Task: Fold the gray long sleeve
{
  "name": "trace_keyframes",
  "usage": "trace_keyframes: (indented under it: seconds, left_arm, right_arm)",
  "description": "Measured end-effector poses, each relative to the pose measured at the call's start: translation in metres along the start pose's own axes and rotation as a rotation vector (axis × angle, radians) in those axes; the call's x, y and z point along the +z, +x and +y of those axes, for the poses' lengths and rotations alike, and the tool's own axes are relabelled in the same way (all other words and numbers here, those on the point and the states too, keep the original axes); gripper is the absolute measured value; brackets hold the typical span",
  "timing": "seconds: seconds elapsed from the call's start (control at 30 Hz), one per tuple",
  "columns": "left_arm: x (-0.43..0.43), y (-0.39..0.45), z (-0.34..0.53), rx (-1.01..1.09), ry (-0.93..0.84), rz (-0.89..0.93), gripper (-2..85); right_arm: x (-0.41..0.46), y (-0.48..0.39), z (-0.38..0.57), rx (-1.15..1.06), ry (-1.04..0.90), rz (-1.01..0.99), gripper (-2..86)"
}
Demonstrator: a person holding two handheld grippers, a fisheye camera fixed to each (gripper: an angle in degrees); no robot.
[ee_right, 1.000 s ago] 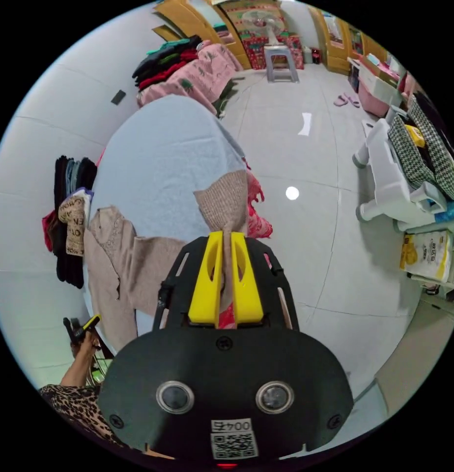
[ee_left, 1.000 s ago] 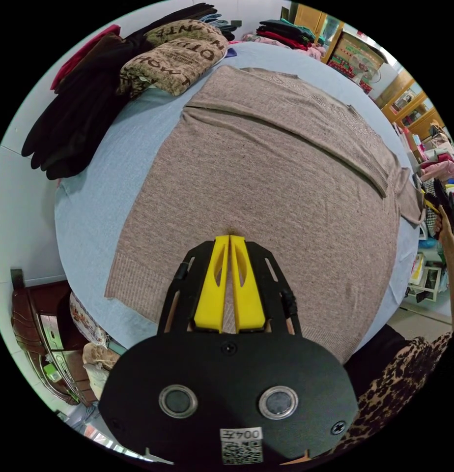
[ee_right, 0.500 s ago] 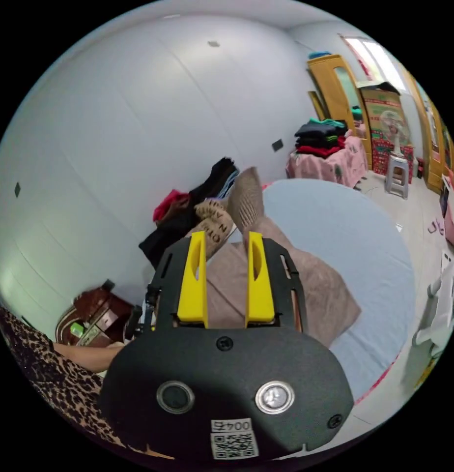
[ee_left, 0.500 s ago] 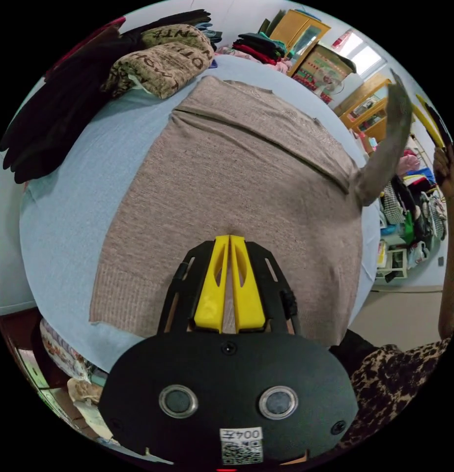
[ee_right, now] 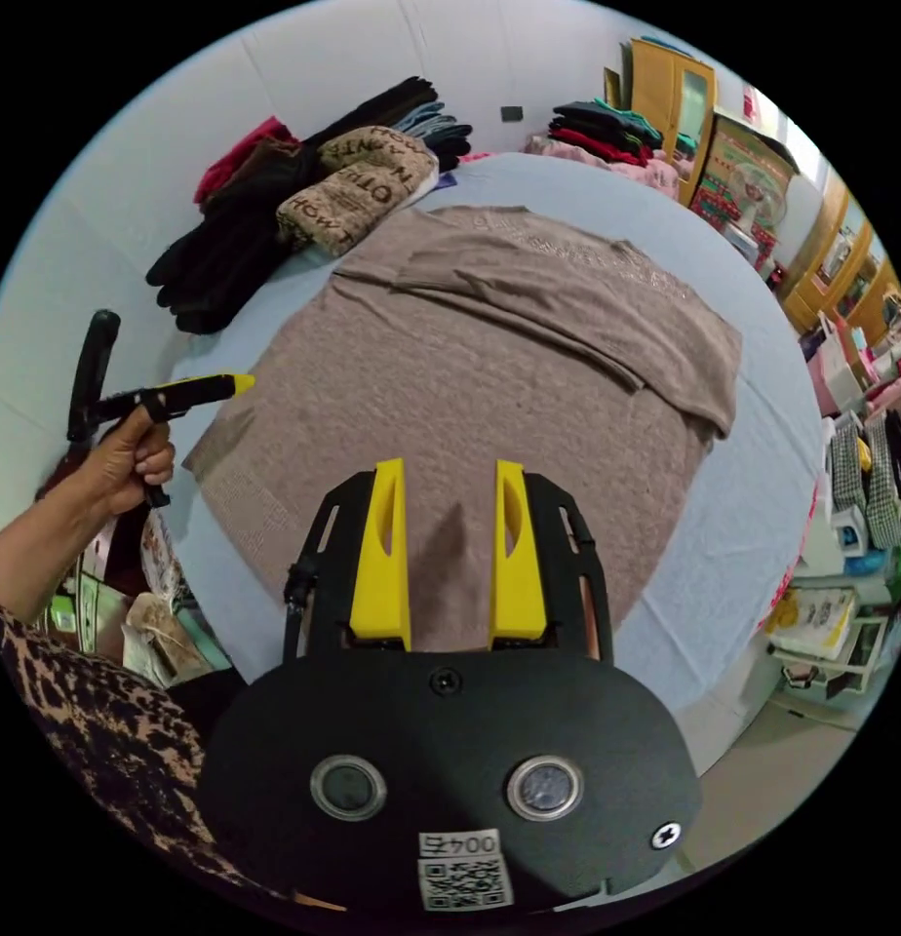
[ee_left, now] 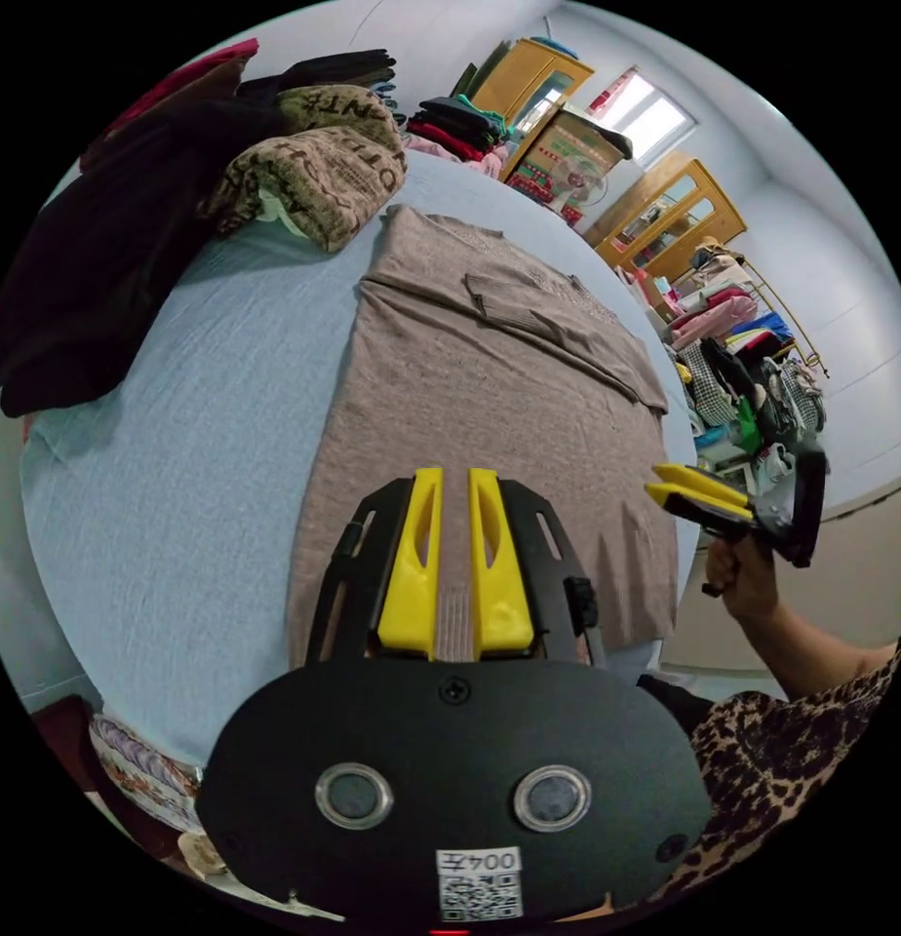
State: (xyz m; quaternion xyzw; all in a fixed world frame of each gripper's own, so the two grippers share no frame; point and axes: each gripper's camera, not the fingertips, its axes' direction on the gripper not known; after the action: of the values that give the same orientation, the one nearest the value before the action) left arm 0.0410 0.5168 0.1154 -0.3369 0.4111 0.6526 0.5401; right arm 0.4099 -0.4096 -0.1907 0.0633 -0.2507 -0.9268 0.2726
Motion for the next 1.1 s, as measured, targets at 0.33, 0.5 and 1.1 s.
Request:
trace_keyframes:
  seconds: [0.33,0.5,1.1]
  left_arm:
    - [0.027,0.04,-0.092,0.082,-0.014,-0.07,1.9]
    - [0.055,0.059,-0.136,0.124,-0.041,-0.139,2.0]
    - [0.151,0.086,-0.228,0.347,-0.056,-0.137,6.8]
  right_arm:
    - [0.06,-0.003,0.017,0.03,0.1,0.168,11.1]
    - [0.071,-0.009,0.025,0.057,0.148,0.15,11.0]
    - [0.113,-0.027,0.011,0.052,0.149,0.176,10.9]
